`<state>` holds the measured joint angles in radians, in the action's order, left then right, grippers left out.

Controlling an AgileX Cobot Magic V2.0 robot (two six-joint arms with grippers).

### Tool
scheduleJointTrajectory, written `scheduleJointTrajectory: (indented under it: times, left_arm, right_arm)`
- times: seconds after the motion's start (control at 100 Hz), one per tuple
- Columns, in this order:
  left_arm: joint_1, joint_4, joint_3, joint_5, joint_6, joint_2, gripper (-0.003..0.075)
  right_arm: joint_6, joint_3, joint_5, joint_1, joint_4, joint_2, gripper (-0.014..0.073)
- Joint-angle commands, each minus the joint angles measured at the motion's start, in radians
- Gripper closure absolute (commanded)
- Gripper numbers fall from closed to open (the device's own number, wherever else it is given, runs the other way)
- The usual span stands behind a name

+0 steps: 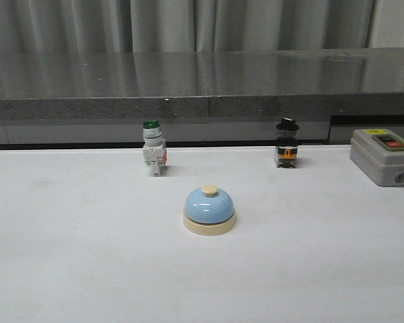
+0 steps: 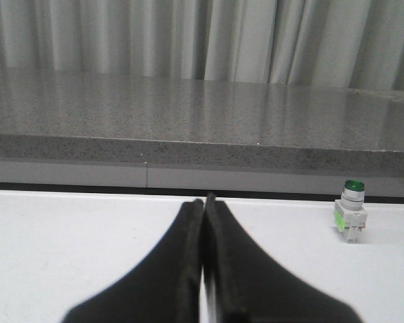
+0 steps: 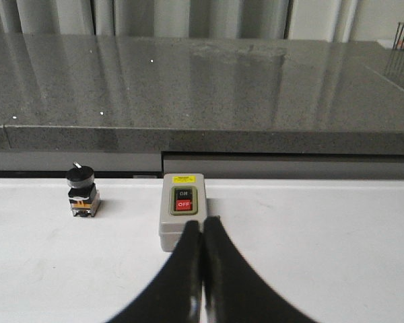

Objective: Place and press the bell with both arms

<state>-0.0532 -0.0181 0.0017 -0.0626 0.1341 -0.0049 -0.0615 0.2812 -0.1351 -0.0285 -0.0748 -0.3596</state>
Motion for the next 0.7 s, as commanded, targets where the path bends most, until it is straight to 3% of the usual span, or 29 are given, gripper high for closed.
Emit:
scheduleJointTrajectory:
  times: [0.0, 0.22, 0.69]
  left_arm:
    - [0.001, 0.007, 0.042, 0.074, 0.004, -0.031, 0.0741]
    - [0.001, 0.007, 0.042, 0.074, 0.004, -0.031, 0.0741]
    - [0.001, 0.007, 0.042, 0.074, 0.004, -0.031, 0.0741]
  right_arm:
    - [0.010, 0.105, 0.063, -0.003, -0.007, -0.136, 0.0654]
    - [0.008, 0.320, -0.012, 0.040, -0.003, -0.421, 0.0654]
    - [0.010, 0.854, -0.422, 0.437, -0.003, -1.009, 0.0654]
